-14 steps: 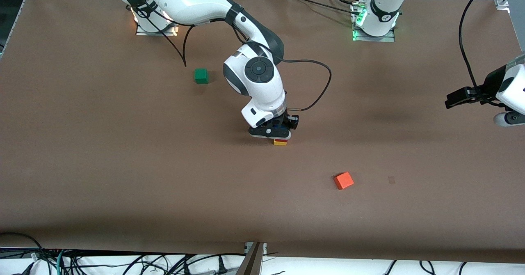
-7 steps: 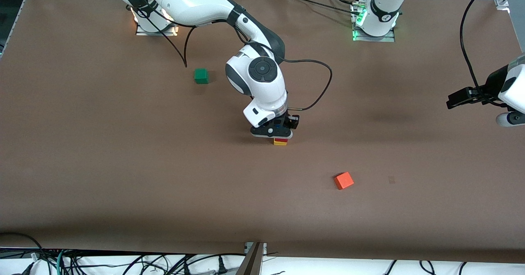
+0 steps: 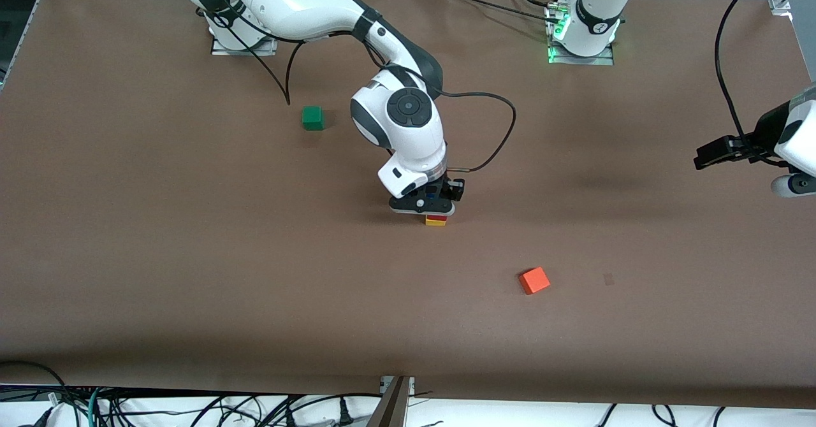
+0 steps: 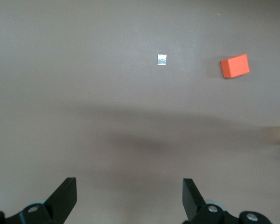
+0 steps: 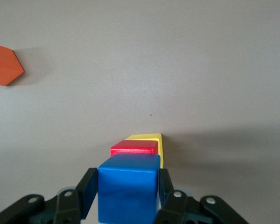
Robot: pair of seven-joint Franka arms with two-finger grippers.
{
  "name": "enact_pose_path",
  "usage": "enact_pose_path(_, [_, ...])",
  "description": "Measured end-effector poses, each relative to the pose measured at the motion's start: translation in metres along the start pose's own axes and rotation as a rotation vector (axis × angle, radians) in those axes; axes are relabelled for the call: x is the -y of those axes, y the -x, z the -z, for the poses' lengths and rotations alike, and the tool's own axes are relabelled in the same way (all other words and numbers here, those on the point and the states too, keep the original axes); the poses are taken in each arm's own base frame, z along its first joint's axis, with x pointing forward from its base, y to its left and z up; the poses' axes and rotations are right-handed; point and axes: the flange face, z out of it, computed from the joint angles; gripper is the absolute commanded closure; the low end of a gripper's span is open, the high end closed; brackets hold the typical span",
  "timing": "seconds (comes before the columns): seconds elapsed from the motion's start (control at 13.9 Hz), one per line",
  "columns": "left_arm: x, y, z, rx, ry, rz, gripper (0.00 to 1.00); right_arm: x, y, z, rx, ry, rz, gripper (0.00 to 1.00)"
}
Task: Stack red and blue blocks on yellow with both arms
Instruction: 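Lower the blue cube onto the red cube with the right gripper, then open the right gripper and withdraw it from the stack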
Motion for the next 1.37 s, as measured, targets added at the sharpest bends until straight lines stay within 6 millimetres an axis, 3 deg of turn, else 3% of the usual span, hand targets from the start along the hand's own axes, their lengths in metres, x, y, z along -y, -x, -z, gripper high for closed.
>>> enact_pose_path(0.07, [0.0,0.0,0.0,0.0,0.0,0.0,0.0,0.0,0.0,0.0,0.0,0.0,0.0,0.02])
enact_pose_path(0.5, [0.0,0.0,0.0,-0.001,0.0,0.0,0.0,-0.001,-0.003,0.007,0.003,0.01,-0.004,0.0])
enact_pose_path(0.65, [0.001,0.0,0.0,-0.001,0.0,0.001,0.0,-0.004,-0.013,0.029,-0.001,0.021,-0.017,0.0])
enact_pose_path(0.79, [0.001,0.0,0.0,-0.001,0.0,0.001,0.0,-0.018,-0.035,0.073,-0.014,0.023,-0.049,0.0])
enact_pose_path(0.94, [0.002,0.0,0.0,-0.001,0.0,0.001,0.0,-0.048,-0.063,0.124,0.004,0.04,-0.086,0.0])
enact_pose_path(1.08, [0.003,-0.001,0.0,-0.001,0.0,0.002,0.0,-0.094,-0.095,0.171,0.074,0.024,-0.066,0.0])
enact_pose_path(1.23, [0.004,-0.001,0.0,-0.001,0.0,0.001,0.0,-0.153,-0.127,0.211,0.123,-0.02,-0.042,0.0])
enact_pose_path(1.37, [0.005,-0.001,0.0,-0.001,0.0,-0.008,0.0,-0.218,-0.142,0.244,0.158,-0.026,0.007,0.0])
